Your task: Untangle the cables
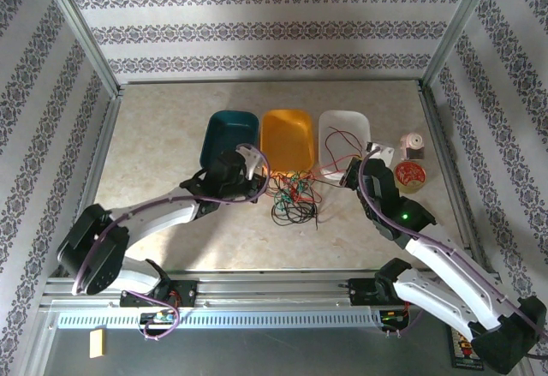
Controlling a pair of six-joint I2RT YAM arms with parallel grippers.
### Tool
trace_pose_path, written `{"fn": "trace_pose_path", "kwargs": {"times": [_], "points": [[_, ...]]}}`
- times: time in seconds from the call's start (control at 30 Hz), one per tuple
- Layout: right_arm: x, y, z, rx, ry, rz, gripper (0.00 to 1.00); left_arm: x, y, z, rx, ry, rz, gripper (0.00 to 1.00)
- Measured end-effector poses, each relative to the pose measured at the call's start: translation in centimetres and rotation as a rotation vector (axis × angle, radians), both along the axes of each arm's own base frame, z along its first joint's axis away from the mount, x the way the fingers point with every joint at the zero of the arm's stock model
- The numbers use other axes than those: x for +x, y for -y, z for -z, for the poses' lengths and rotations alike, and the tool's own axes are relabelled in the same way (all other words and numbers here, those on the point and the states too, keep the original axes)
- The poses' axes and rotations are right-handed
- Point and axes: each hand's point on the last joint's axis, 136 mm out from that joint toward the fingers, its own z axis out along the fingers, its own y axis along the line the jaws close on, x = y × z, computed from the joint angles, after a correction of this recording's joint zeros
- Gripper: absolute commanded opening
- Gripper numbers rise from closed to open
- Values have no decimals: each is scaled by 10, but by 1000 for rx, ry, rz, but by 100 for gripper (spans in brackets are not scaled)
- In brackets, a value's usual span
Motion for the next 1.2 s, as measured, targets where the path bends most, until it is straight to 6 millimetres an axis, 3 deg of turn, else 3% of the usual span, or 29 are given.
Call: {"fn": "trace_pose_path", "kwargs": {"times": [0.17, 0.4, 0.53, 0.67, 0.87, 1.07, 1.2], "points": [[-2, 22, 17, 55, -41, 118, 0, -13, -31, 9, 36, -16, -91, 0], [-4, 50, 39, 128, -84, 251, 0, -14, -86, 20, 102, -28, -298, 0], [-6, 57, 43, 143, -98, 291, 0, -13, -102, 26, 153, -37, -362, 0], [-6, 58, 43, 142, -103, 287, 0, -14, -103, 28, 164, -43, -361, 0], [-3, 55, 19, 73, -42, 213, 0, -16, -99, 35, 166, -68, -332, 0], [-13, 95, -37, -20, 95, 346, 0, -11, -106, 41, 209, -63, -371, 0], [-22, 117, -40, -73, 91, 432, 0, -7, -111, 38, 221, -46, -403, 0]]}}
